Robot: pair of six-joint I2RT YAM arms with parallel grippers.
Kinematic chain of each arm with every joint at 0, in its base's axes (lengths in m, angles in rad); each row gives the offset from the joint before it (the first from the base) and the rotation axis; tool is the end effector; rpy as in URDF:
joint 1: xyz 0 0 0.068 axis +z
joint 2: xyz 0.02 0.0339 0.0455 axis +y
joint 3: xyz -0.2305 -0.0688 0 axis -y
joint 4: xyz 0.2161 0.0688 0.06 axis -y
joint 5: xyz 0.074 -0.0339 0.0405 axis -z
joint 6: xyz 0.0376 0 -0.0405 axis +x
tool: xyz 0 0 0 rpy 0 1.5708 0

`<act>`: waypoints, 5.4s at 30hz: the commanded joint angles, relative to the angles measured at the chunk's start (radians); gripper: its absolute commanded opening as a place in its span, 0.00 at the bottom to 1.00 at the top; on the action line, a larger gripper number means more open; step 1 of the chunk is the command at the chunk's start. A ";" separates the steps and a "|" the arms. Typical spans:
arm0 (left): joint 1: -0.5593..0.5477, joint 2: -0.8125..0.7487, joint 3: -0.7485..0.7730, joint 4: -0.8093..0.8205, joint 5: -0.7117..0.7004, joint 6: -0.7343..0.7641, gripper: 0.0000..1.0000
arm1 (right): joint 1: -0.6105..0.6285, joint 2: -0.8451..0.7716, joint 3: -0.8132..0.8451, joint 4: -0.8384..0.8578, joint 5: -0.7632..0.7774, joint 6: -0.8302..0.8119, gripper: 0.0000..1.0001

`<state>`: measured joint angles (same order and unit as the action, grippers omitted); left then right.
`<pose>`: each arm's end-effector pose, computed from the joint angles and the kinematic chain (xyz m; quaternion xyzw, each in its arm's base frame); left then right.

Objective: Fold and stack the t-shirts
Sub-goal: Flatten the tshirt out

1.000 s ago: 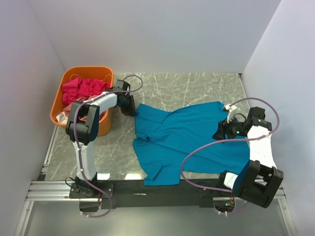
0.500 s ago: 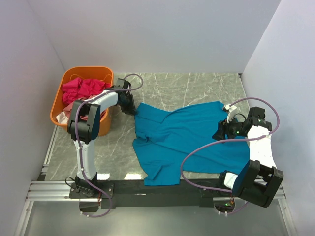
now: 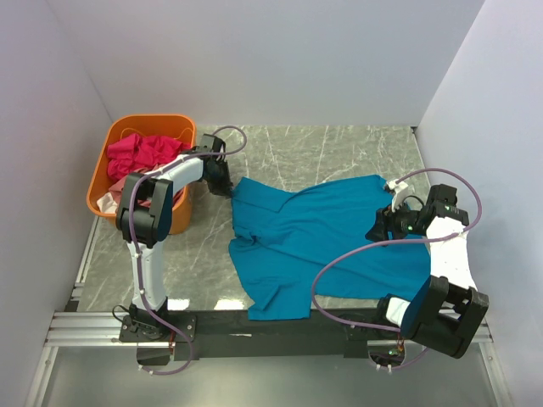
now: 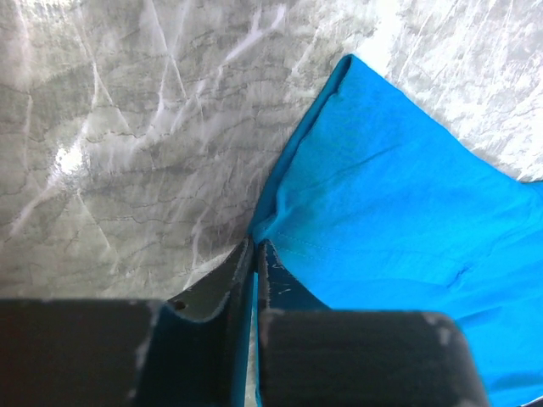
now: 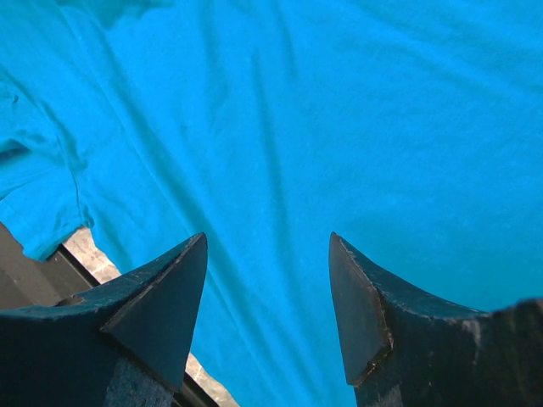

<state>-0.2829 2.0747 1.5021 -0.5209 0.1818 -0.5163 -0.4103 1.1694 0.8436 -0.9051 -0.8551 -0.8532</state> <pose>0.3788 -0.1172 0.1501 -0.0914 0.9636 -0.1728 0.1825 0.1826 -0.0485 0.2203 -0.2654 0.8596 0.2389 0.3655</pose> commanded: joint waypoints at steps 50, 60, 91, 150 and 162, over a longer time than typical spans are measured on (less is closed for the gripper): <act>0.074 -0.311 -0.128 0.021 0.137 0.087 0.00 | 0.243 0.882 0.789 0.227 0.749 0.253 0.56; 0.074 -0.311 -0.131 0.019 0.136 0.090 0.00 | 0.292 0.909 0.755 0.279 0.854 0.273 0.51; 0.076 -0.304 -0.131 0.018 0.128 0.096 0.00 | 0.285 1.001 0.959 0.299 0.901 0.332 0.55; 0.080 -0.295 -0.131 0.019 0.116 0.102 0.00 | 0.177 1.308 1.396 -0.028 0.676 0.321 0.04; 0.091 -0.327 -0.143 0.045 0.117 0.099 0.00 | 0.205 0.656 0.592 0.477 0.674 0.390 0.00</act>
<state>-0.1993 1.7969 1.3659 -0.5129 0.2981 -0.4374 -0.2153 2.0033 1.4998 -0.6044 -0.1741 -0.4889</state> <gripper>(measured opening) 0.013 0.034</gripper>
